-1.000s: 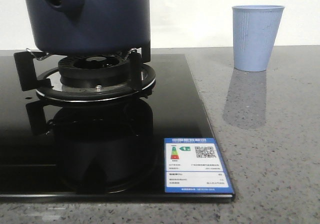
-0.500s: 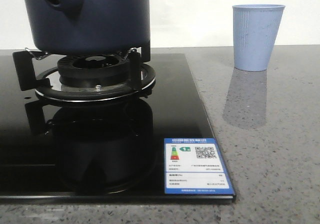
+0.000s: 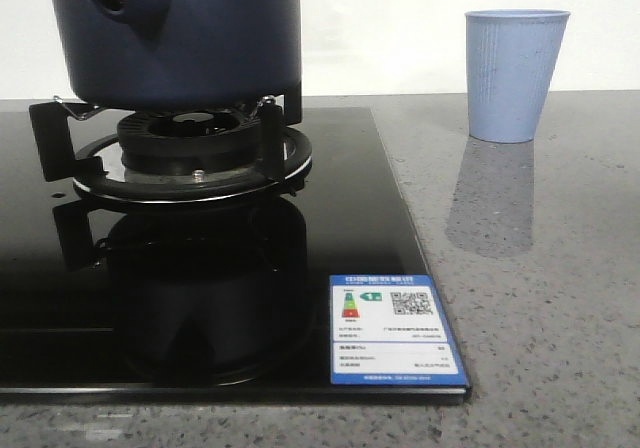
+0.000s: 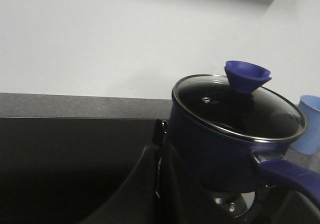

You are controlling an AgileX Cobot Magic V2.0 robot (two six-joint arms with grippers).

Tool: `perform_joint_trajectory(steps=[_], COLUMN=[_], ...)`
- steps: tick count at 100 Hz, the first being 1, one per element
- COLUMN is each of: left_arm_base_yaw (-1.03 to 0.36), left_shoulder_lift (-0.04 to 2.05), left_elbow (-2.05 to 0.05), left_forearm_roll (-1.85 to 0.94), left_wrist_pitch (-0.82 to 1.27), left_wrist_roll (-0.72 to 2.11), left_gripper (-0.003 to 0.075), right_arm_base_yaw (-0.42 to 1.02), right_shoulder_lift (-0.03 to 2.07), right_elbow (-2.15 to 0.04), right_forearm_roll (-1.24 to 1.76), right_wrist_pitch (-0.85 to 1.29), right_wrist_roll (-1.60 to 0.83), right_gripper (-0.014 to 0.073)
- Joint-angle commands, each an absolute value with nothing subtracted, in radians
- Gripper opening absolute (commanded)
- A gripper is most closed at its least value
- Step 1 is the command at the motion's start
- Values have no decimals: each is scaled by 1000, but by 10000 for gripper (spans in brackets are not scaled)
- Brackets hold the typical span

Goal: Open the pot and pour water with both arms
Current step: 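Move the left gripper to the purple lid knob and grasp it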

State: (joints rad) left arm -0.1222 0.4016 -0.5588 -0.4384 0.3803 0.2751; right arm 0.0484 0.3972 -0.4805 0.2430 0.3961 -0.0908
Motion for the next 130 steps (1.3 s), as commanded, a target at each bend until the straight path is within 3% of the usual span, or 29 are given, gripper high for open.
perform_joint_trajectory(steps=[1,16,27,36,37,44,52,59,81,97,111,130], left_arm_base_yaw=[-165,-252,-331,-396,-406,-452,-504,-542,-618,-618,-618,-618], left_shoulder_lift=[475,559,592,616,621,648,685,719,854,966,1052,1177], left_elbow=[-633,-683,-692,-692,-692,-692,-692,-692,-692,-702,-756,-855], left_forearm_roll=[-449,-451,-467,-467,-467,-467,-467,-467,-440,-439,-439,-429], left_wrist_pitch=[330,308,222,159,151,118,75,31,-160,-275,-275,-277], left_wrist_roll=[294,329,334,334,334,334,334,334,334,334,334,334], left_gripper=[-19,-6,103,261,307,452,541,542,477,484,536,538], right_arm_base_yaw=[99,182,206,211,211,211,211,211,211,211,211,211], right_shoulder_lift=[482,577,602,610,610,610,610,610,610,610,610,610], right_elbow=[-564,-615,-624,-626,-626,-626,-626,-626,-626,-626,-626,-626], right_forearm_roll=[236,238,248,248,248,248,248,248,248,250,256,256], right_wrist_pitch=[369,358,311,292,292,290,288,288,288,288,288,288], right_wrist_roll=[-164,-186,-186,-186,-186,-186,-186,-186,-186,-186,-186,-186], right_gripper=[-46,-45,-5,138,153,342,491,541,541,541,541,541])
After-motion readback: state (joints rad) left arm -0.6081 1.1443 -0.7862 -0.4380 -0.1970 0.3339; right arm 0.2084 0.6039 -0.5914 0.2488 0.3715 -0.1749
